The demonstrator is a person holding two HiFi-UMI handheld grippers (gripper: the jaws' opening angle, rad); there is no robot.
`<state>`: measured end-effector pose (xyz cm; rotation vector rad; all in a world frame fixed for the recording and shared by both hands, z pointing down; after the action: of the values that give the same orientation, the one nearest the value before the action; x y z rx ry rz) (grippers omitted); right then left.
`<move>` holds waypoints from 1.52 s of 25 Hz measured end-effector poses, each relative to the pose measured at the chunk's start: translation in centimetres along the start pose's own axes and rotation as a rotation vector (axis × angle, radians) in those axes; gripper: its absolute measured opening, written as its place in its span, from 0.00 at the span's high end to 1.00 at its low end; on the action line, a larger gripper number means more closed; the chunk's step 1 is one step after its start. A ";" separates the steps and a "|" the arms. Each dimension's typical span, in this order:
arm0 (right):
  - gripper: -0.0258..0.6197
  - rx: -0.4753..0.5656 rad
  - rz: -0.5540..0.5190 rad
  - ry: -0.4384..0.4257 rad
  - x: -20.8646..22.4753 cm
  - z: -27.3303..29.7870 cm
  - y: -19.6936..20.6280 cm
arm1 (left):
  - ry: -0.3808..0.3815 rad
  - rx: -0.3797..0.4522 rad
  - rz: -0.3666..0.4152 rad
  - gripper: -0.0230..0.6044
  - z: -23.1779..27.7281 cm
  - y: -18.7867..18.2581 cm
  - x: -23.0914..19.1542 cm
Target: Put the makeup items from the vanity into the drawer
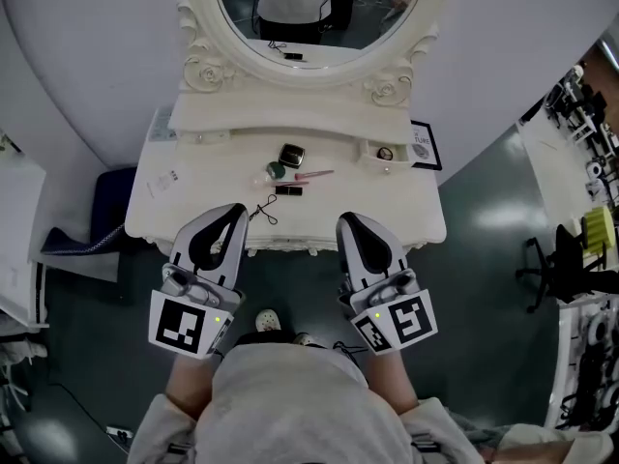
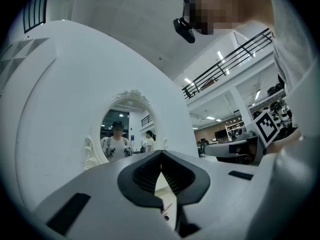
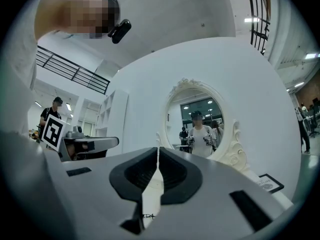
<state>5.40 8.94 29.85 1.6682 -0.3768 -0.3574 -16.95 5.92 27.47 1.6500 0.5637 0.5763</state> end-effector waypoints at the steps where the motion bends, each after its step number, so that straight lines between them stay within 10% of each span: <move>1: 0.92 0.000 -0.001 0.002 0.0 0.3 0.0 | 0.005 -0.006 -0.001 0.94 0.1 0.1 -0.3; 38: 0.92 -0.048 -0.029 -0.058 6.8 8.8 2.2 | -0.013 0.035 0.004 0.94 9.2 1.4 -4.5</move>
<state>7.48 -2.17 30.83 1.6203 -0.3846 -0.4337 -14.28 -4.11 27.26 1.6876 0.5638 0.5610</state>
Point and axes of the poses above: the fingertips, and each gripper's own axes: z forward along the fingers, x to its right, y out of its underside, the point moved 7 cm from there along -z, backward along the fingers, and after that the axes turned 3 degrees about -z, right-handed, at the moved point
